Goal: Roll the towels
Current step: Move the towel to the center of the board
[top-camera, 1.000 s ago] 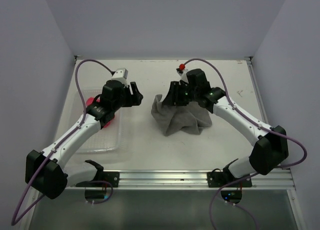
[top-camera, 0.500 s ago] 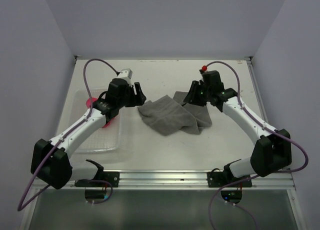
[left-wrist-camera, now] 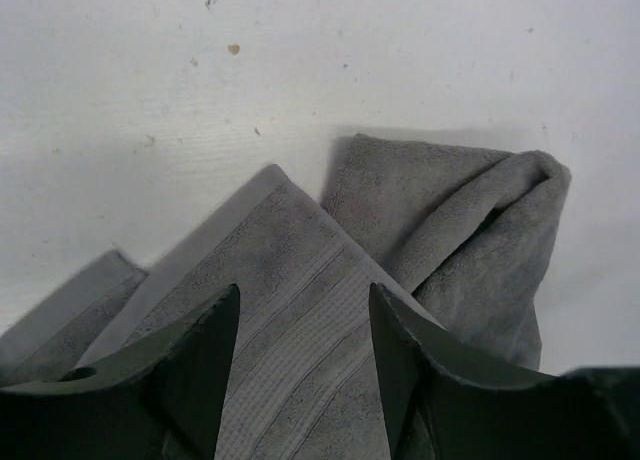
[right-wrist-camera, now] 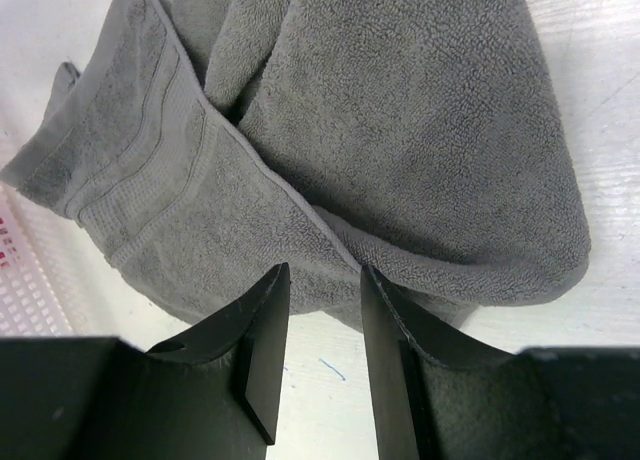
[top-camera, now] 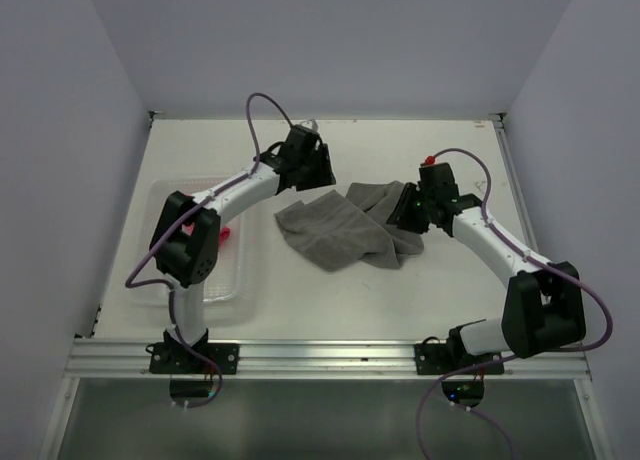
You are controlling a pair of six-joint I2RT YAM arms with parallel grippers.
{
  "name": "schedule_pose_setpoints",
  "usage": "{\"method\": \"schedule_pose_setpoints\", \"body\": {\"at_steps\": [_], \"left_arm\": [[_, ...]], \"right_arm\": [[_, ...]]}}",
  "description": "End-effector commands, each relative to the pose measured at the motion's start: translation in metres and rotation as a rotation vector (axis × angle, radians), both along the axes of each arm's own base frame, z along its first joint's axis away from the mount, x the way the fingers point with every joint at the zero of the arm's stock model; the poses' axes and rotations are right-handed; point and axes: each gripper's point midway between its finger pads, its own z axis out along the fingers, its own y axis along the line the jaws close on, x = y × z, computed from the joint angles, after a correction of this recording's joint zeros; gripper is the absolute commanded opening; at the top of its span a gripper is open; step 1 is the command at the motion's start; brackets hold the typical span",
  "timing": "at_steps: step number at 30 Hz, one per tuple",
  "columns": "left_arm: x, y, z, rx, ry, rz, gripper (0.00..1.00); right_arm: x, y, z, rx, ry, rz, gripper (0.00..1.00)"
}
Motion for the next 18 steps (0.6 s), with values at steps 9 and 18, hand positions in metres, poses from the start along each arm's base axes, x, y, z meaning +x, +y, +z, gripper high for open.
{"method": "schedule_pose_setpoints", "body": {"at_steps": [9, 18], "left_arm": [[0.020, -0.033, -0.055, 0.069, 0.122, 0.124, 0.57], [0.042, -0.031, -0.066, 0.157, 0.100, 0.205, 0.55]], "right_arm": [[-0.001, -0.004, -0.004, 0.072, -0.042, -0.008, 0.36], [-0.008, -0.002, -0.013, 0.102, -0.017, 0.017, 0.35]]}}
